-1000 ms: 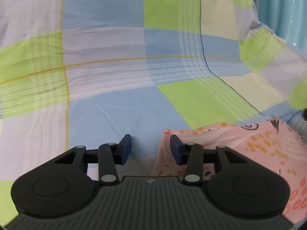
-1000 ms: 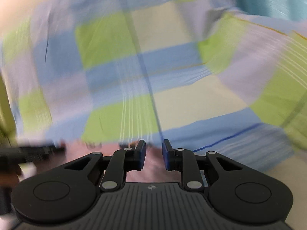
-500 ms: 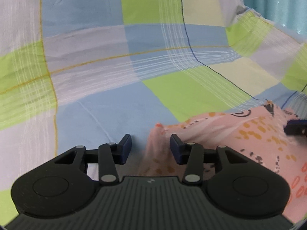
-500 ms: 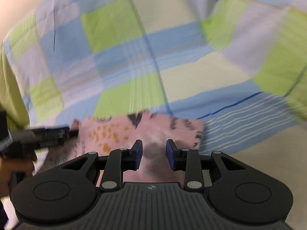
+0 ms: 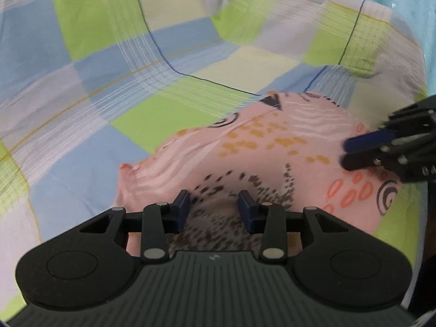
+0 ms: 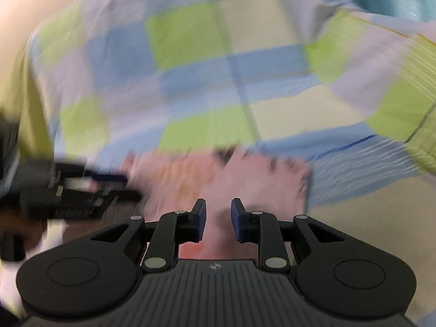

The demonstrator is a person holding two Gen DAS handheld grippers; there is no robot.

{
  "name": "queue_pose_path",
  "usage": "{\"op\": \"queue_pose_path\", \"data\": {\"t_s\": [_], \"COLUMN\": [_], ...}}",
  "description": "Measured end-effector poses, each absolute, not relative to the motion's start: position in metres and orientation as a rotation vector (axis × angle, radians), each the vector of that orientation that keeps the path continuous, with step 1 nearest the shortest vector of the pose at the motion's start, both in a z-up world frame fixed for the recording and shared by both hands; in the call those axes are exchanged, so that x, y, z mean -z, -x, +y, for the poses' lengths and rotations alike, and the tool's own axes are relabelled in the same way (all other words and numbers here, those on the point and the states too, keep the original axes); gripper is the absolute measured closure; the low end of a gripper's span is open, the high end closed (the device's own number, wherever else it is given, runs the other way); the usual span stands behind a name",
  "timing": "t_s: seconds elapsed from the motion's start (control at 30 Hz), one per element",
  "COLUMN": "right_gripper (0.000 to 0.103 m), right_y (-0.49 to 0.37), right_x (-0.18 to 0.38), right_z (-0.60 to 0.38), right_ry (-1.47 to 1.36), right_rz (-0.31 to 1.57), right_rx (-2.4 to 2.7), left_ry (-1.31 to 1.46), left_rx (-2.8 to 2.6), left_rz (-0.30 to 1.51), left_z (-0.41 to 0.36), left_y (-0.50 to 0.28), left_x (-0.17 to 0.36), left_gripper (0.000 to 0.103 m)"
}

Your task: Fold clothes

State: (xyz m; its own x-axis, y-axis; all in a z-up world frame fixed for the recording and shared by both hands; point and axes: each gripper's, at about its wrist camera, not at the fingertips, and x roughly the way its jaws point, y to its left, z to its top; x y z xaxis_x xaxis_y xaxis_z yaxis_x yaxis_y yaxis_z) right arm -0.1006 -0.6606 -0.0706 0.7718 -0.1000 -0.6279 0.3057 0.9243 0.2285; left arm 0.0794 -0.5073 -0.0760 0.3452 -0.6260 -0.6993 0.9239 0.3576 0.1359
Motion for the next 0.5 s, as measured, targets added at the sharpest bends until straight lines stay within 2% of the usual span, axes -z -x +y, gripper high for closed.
{"op": "queue_pose_path", "data": {"t_s": [0.07,0.1,0.2,0.27,0.43,0.5], "right_gripper": [0.083,0.089,0.085,0.077,0.077,0.076], "right_y": [0.106,0.112,0.136,0.152,0.184,0.18], "right_x": [0.074,0.073,0.074,0.071,0.059,0.061], "right_z": [-0.651,-0.65,-0.663,-0.669,-0.645,-0.635], "right_ry": [-0.253,-0.231,-0.262,-0.307,-0.344,-0.346], "right_rz": [0.673,0.676,0.674,0.651,0.539,0.556], "right_rx": [0.23,0.244,0.366,0.418,0.352,0.298], "left_ry": [-0.543,-0.534,-0.53,-0.544,-0.591,-0.658], "left_rx": [1.036,1.011,0.965,0.961,1.074,1.077], "left_rz": [0.626,0.63,0.616,0.585,0.581,0.59], "left_z": [-0.497,-0.492,-0.48,-0.472,-0.467,-0.469], "left_y": [-0.088,-0.092,-0.094,-0.084,-0.052,-0.045], "left_x": [0.076,0.075,0.07,0.062,0.06,0.069], "left_gripper": [0.063,0.062,0.067,0.069,0.068,0.068]}}
